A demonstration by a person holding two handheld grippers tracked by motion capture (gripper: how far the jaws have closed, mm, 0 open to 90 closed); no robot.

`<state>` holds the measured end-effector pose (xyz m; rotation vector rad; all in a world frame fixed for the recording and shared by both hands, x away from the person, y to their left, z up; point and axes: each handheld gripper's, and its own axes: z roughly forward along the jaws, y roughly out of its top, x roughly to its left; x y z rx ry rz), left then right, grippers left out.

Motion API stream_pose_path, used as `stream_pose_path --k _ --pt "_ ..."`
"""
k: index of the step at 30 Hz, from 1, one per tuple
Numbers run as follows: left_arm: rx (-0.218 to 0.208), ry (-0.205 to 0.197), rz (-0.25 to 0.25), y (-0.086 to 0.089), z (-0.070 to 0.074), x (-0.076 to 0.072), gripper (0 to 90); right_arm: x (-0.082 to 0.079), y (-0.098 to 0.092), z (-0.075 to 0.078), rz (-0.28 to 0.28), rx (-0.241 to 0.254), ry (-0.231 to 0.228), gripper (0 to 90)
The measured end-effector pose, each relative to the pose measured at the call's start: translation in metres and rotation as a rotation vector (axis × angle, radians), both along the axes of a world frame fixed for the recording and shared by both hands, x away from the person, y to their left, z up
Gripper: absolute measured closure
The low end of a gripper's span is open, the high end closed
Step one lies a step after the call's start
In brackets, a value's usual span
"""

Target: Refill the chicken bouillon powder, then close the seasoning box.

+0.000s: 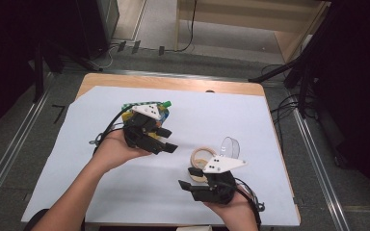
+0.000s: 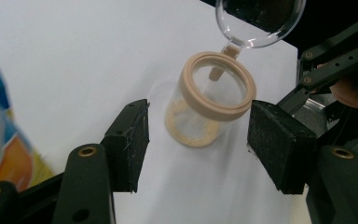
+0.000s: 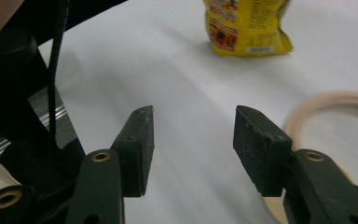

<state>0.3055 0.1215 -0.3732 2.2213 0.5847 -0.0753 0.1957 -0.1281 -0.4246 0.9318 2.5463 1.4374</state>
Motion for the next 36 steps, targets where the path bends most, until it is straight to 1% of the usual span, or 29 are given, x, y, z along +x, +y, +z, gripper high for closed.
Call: stream_pose_path --k 1,2,4,8,11,13,14,16,17,18,22,25,27,31,32,36 --pt "0.008 -0.005 0.006 0.004 0.001 0.000 39.5 0.003 0.005 0.000 0.008 -0.009 -0.002 50.4" --pt "0.004 -0.011 0.012 0.008 0.002 0.000 39.4 0.006 0.010 0.000 0.012 -0.018 -0.002 50.3" --pt "-0.004 -0.011 0.030 0.017 0.004 0.000 39.5 0.012 0.018 -0.002 0.022 -0.026 0.006 50.2" --pt "-0.006 -0.012 0.060 0.034 0.006 -0.002 39.7 0.022 0.031 -0.005 0.032 -0.018 0.012 50.1" --pt "0.017 -0.009 0.082 0.045 0.005 -0.003 39.8 0.027 0.035 -0.007 0.028 -0.005 0.019 49.0" --pt "0.014 -0.010 0.099 0.054 0.003 -0.002 39.8 0.028 0.036 -0.008 0.023 -0.006 0.018 46.4" --pt "0.007 -0.005 0.111 0.058 0.003 -0.003 40.0 0.028 0.037 -0.009 0.016 -0.004 0.019 45.6" --pt "0.010 -0.008 0.126 0.066 0.003 -0.002 41.0 0.028 0.037 -0.011 0.008 0.012 0.025 44.7" --pt "0.006 -0.003 0.137 0.070 0.003 -0.002 41.5 0.028 0.037 -0.012 0.009 0.016 0.024 44.6" --pt "0.002 -0.002 0.148 0.074 0.003 -0.002 41.8 0.028 0.037 -0.012 0.011 0.015 0.022 44.2" --pt "0.007 -0.005 0.184 0.089 0.005 -0.004 42.7 0.027 0.039 -0.014 0.020 0.003 0.017 43.4" --pt "-0.003 -0.012 0.210 0.103 0.007 -0.006 43.1 0.027 0.042 -0.015 0.031 0.004 0.012 43.4" --pt "0.003 -0.023 0.225 0.110 0.007 -0.008 42.8 0.026 0.043 -0.017 0.037 0.001 0.013 43.4" --pt "0.006 -0.012 0.273 0.125 0.003 -0.008 42.7 0.025 0.048 -0.019 0.053 -0.003 0.013 43.5" --pt "0.005 -0.007 0.281 0.128 0.002 -0.008 42.6 0.025 0.049 -0.019 0.059 -0.002 0.015 43.5" --pt "0.022 -0.019 0.302 0.136 -0.001 -0.007 41.1 0.024 0.053 -0.020 0.081 -0.006 0.014 44.8"
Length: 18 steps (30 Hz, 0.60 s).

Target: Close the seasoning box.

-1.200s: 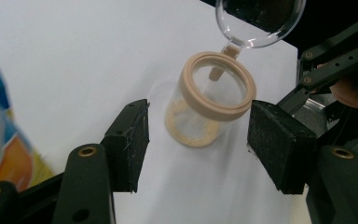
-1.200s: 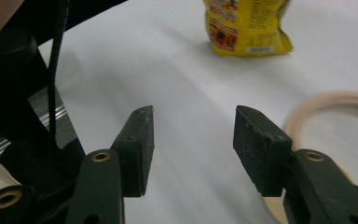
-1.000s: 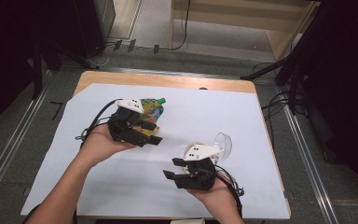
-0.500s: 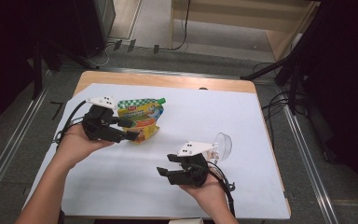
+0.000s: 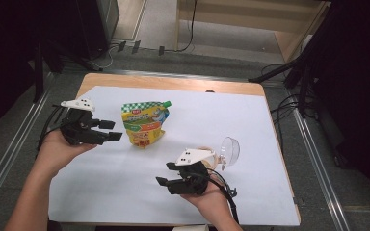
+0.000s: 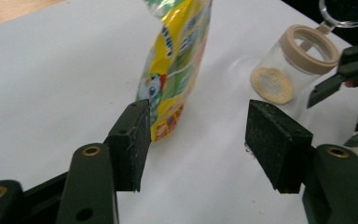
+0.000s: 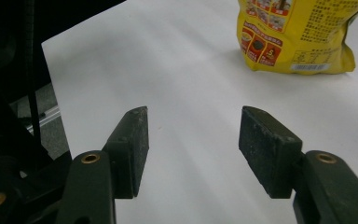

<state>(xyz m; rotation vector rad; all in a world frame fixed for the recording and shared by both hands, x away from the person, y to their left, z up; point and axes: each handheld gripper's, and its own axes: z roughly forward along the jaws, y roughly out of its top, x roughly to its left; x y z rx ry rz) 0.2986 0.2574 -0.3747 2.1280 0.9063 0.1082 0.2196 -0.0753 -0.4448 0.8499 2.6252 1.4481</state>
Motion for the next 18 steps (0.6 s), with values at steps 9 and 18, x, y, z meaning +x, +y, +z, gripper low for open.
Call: stream_pose_path --k 9,18 --pt "-0.037 -0.011 -0.004 -0.006 -0.012 0.017 38.2 0.000 0.002 -0.002 -0.005 0.012 0.005 44.9" --pt "-0.041 -0.002 -0.020 -0.035 -0.026 0.036 45.0 -0.001 0.000 -0.005 -0.023 0.015 0.002 45.6"
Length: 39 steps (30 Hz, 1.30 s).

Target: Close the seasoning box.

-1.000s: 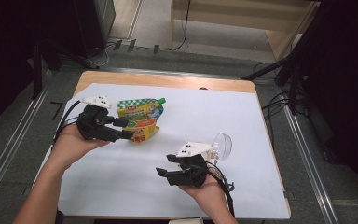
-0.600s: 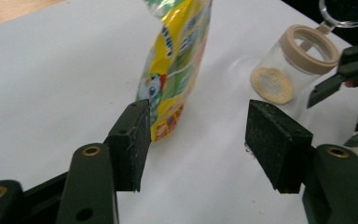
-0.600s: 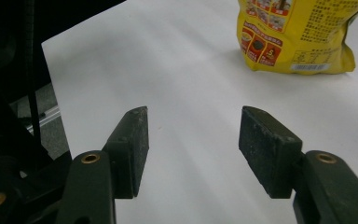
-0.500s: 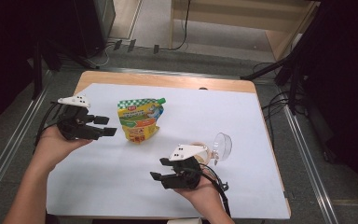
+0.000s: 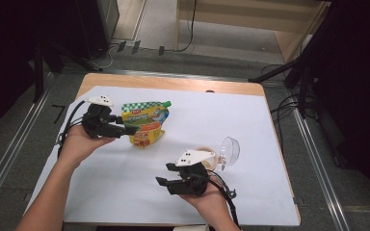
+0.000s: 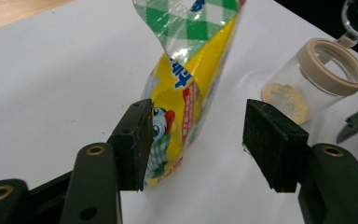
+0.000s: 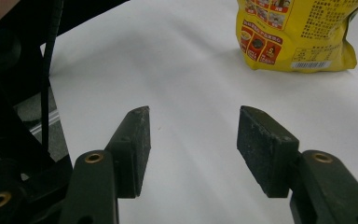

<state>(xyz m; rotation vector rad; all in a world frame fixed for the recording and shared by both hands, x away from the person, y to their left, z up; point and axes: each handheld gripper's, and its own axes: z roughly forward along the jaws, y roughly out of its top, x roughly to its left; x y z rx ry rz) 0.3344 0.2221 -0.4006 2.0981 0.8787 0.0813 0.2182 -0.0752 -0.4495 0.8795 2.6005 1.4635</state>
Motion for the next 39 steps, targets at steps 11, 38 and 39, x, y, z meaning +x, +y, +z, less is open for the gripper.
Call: stream_pose_path --k 11,38,39 --pt "-0.020 -0.003 -0.007 -0.015 -0.004 0.014 62.1 -0.005 0.010 -0.010 0.006 -0.014 0.001 46.6" --pt "-0.041 -0.017 0.049 -0.016 0.009 0.008 90.0 -0.006 0.020 -0.023 0.039 0.012 0.009 47.4" --pt "-0.036 -0.018 0.044 -0.016 0.012 0.007 90.0 -0.006 0.020 -0.023 0.038 0.011 0.007 47.2"
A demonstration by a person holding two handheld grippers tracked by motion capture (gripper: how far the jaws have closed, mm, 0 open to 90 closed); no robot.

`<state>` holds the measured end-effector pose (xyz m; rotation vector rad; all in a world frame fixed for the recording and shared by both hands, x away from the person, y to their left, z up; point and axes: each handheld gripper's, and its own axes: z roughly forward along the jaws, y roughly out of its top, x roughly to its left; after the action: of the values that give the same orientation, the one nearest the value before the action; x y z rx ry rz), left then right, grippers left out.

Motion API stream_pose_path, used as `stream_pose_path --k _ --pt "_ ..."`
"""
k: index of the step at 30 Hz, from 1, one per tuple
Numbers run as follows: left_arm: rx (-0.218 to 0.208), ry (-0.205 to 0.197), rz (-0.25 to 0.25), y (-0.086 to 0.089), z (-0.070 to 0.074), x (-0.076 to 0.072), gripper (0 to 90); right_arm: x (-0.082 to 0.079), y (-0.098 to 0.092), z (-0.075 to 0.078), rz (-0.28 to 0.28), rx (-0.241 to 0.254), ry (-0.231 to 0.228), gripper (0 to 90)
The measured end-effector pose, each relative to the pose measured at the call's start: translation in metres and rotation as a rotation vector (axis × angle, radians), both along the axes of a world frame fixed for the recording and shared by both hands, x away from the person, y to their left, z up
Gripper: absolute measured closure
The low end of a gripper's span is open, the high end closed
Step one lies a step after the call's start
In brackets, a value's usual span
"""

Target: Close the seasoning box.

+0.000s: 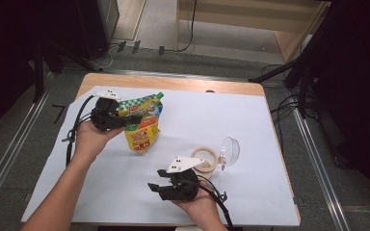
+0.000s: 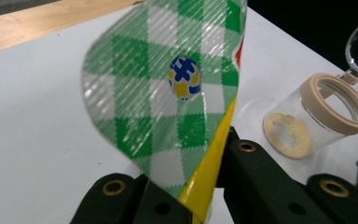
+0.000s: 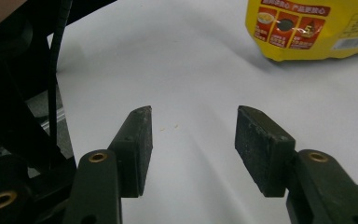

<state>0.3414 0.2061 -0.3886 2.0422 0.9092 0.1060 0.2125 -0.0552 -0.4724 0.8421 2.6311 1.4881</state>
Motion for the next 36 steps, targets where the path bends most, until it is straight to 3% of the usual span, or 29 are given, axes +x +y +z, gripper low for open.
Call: stream_pose_path --k 10,19,24,28,36 --pt "0.020 0.015 -0.072 0.000 0.031 -0.016 90.0 0.002 0.001 -0.006 -0.018 -0.004 -0.014 46.4" --pt "0.004 0.000 -0.139 -0.014 0.057 -0.036 90.0 0.008 0.001 -0.010 -0.102 0.014 -0.016 46.7" --pt "-0.007 0.002 -0.177 -0.019 0.064 -0.046 90.0 0.009 0.002 -0.011 -0.138 -0.010 -0.037 47.1" --pt "-0.007 0.002 -0.202 -0.022 0.069 -0.054 90.0 0.010 0.002 -0.011 -0.162 -0.002 -0.019 47.2" --pt "-0.005 0.011 -0.257 -0.029 0.076 -0.072 90.0 0.014 0.003 -0.015 -0.205 0.010 -0.008 58.2"
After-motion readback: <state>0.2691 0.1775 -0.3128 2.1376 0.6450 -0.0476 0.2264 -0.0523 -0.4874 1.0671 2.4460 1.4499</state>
